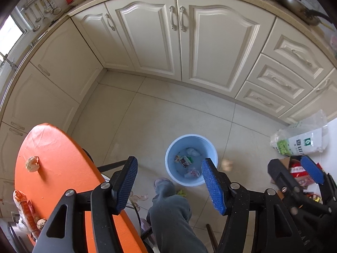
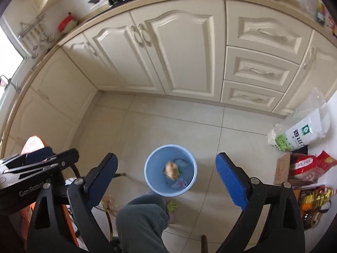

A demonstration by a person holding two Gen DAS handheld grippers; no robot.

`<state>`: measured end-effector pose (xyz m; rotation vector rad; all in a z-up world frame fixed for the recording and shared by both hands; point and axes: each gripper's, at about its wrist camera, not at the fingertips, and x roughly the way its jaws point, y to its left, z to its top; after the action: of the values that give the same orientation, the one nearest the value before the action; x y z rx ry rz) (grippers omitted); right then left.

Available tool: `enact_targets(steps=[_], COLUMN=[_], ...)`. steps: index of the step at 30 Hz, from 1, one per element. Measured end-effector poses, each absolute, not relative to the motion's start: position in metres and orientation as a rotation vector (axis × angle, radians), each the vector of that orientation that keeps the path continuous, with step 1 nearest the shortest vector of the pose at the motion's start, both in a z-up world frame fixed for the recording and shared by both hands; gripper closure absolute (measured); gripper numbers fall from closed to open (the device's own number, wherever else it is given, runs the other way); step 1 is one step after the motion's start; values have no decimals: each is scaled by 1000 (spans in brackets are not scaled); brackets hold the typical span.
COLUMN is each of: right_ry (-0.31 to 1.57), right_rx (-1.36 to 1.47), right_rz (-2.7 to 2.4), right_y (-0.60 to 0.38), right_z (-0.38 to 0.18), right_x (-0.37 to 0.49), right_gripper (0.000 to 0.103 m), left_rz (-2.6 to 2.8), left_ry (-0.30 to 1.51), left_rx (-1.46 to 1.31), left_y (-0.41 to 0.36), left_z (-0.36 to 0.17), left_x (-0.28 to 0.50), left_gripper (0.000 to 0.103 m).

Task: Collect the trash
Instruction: 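Move both tools back over the trash on the orange table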

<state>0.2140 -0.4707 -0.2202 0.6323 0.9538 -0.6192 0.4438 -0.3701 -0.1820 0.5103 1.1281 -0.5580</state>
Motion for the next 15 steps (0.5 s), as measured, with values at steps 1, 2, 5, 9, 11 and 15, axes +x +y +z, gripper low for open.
enact_targets(steps=[1, 2, 5, 9, 11, 15], right_ry=[951, 949, 953, 966, 973, 989], right_rx=[650, 667, 661, 638, 626, 601], right_rz=[-609, -603, -620, -616, -617, -623], right_y=[-473, -475, -478, -474, -472, -467], right_z=[-221, -222, -221, -219, -218, -217], right_x=[212, 210, 208, 210, 211, 212], right_gripper=[7, 7, 7, 7, 7, 7], left_rz=[-556, -554, -557, -563, -565, -568], left_ry=[1129, 1130, 1138, 1141, 1139, 1146], left_rx=[509, 508, 505, 505, 507, 509], left_y=[-368, -367, -365, -364, -363, -363], left_z=[-181, -181, -180, -179, -178, -178], left_x=[444, 445, 445, 445, 445, 443], left_gripper=[44, 44, 44, 44, 44, 44])
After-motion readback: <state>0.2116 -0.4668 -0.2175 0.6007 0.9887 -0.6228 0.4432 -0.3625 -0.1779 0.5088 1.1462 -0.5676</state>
